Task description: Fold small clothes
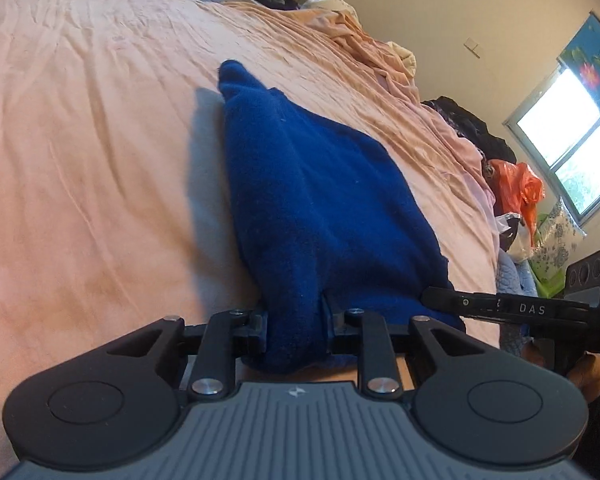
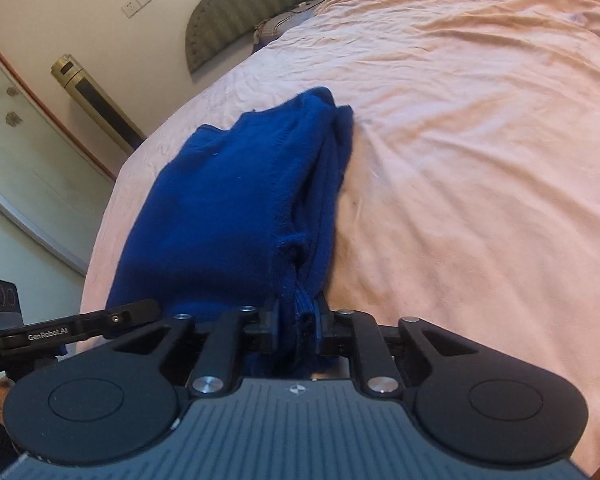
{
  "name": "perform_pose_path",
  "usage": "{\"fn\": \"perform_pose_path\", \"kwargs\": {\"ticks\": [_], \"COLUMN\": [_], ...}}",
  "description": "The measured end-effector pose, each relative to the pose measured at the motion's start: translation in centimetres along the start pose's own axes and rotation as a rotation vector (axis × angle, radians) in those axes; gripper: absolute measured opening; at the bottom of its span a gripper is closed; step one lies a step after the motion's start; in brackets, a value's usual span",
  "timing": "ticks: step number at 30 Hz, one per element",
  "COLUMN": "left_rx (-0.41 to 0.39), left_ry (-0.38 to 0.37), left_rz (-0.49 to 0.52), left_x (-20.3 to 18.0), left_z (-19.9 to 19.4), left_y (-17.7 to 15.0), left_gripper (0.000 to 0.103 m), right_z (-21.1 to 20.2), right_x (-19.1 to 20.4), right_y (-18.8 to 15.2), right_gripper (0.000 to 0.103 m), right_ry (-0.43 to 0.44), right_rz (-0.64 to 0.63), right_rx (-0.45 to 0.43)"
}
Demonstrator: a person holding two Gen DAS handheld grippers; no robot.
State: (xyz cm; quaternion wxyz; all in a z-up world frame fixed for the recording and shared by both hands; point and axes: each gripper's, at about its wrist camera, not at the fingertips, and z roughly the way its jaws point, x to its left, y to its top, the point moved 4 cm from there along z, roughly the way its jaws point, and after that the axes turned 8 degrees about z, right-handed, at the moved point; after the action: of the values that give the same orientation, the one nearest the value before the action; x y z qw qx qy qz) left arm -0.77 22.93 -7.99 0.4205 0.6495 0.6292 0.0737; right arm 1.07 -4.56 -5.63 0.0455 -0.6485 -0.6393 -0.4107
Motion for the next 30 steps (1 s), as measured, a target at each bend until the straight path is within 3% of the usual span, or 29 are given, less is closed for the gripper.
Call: {"fn": "perform_pose_path", "kwargs": {"ticks": [2,4,5,7,8,9,11,13,15,18,19,21,22,25,27,28,30], "left_rx": [0.003,-0.03,-0.076,-0.186,-0.23,-0.259,-0.281,-0.243,-0.202,-0.08,-0.039,0.014,-0.029,-0.061,-0.061,-0.06,-0.06], "left_ry": [0.001,0.057,0.096,0.162,0.2,0.225,0.241,0.22,0.224,0.254,0.271,0.265,0.252,0.26,0.252,0.25,0.251], "left_rz": [-0.026,-0.02,0.019,0.136,0.188,0.236,0.324,0.394,0.485,0.495,0.457,0.39,0.392,0.425,0.419,0.417,0.418], "left_x": [0.8,1.1,0.8,-0.6,-1.5,-2.3,-4.0,-5.5,-6.7,-5.3,-4.2,-1.6,-1.0,-1.1,-1.1,-1.1,-1.2], "left_z": [-0.8,-3.0,-4.5,-6.7,-7.0,-6.7,-4.5,-1.3,2.5,8.1,9.6,11.7,11.7,11.6,11.6,11.4,11.4], "left_y": [0.1,0.7,1.3,2.9,3.9,4.9,6.7,8.4,9.6,11.2,11.4,11.2,10.7,10.0,10.0,10.0,10.1], "left_gripper": [0.03,0.033,0.034,0.05,0.068,0.072,0.072,0.072,0.072,0.072,0.072,0.076,0.076,0.078,0.078,0.078,0.078], "right_z": [-0.3,-1.9,-3.0,-4.0,-3.5,-2.7,-0.2,3.3,6.6,10.8,12.0,12.1,12.1,11.9,11.3,10.8,9.0], "right_x": [-0.1,0.4,1.3,2.8,3.7,4.6,6.4,7.5,7.2,5.3,4.3,2.3,1.3,-0.8,-0.5,0.0,1.6], "right_y": [0.0,0.6,1.1,2.7,3.9,5.0,7.5,10.1,12.4,13.8,13.6,13.5,13.4,13.4,13.2,13.2,13.2], "right_gripper": [0.042,0.041,0.041,0.041,0.041,0.041,0.042,0.046,0.048,0.045,0.039,0.024,0.006,0.005,0.006,0.009,0.026], "right_ry": [-0.014,-0.034,-0.037,-0.019,0.005,0.022,0.047,0.048,-0.004,-0.086,-0.115,-0.085,-0.077,0.015,0.014,-0.003,-0.025], "right_rz": [0.015,0.007,-0.021,-0.051,-0.055,-0.057,-0.07,-0.06,-0.038,0.004,0.021,0.07,0.122,0.21,0.208,0.192,0.135], "right_rx": [-0.026,-0.117,-0.186,-0.271,-0.273,-0.268,-0.25,-0.193,-0.158,-0.074,-0.052,-0.088,-0.09,-0.069,-0.066,-0.078,-0.154]}}
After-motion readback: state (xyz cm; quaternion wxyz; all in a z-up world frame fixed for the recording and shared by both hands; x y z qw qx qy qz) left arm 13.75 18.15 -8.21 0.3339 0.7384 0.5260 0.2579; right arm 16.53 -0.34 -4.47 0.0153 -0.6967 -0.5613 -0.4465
